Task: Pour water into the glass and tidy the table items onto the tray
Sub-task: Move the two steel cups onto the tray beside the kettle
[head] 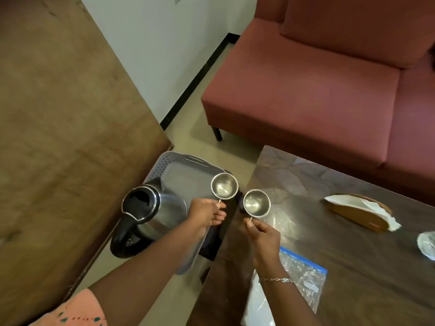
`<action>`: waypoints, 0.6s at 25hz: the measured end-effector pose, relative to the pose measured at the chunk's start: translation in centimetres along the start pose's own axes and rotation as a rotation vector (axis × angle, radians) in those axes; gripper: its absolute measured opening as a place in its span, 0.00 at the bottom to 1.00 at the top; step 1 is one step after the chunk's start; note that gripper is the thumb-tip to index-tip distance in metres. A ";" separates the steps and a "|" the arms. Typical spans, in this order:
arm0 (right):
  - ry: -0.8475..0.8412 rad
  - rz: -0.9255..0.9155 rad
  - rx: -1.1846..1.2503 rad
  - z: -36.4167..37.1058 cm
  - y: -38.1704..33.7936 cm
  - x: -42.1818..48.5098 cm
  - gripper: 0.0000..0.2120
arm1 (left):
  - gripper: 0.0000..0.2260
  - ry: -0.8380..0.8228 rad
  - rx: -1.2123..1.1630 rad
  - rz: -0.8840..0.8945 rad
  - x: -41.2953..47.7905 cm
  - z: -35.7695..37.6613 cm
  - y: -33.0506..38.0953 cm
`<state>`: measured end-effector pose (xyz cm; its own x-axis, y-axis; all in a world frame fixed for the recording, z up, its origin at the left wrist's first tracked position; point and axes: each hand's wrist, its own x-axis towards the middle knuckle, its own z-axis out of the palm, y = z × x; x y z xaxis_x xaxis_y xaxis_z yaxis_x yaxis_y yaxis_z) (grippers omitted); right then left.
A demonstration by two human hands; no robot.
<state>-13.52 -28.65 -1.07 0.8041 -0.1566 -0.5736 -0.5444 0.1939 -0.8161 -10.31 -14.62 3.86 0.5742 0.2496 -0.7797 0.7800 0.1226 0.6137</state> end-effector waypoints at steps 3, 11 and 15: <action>-0.043 0.091 0.055 4.9 -0.1 1.4 0.06 | 0.13 0.057 0.022 -0.051 2.7 -3.2 3.0; -0.064 0.188 0.037 13.3 2.3 4.9 0.12 | 0.12 0.008 0.267 -0.046 8.3 -12.1 10.6; -0.056 0.231 0.022 16.8 3.9 6.9 0.10 | 0.07 0.047 0.295 -0.093 12.2 -16.4 8.9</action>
<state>-6.09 -12.74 -7.02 0.6713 -0.0516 -0.7393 -0.7105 0.2390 -0.6618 -0.44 5.24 1.85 0.4900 0.2955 -0.8201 0.8713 -0.1357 0.4717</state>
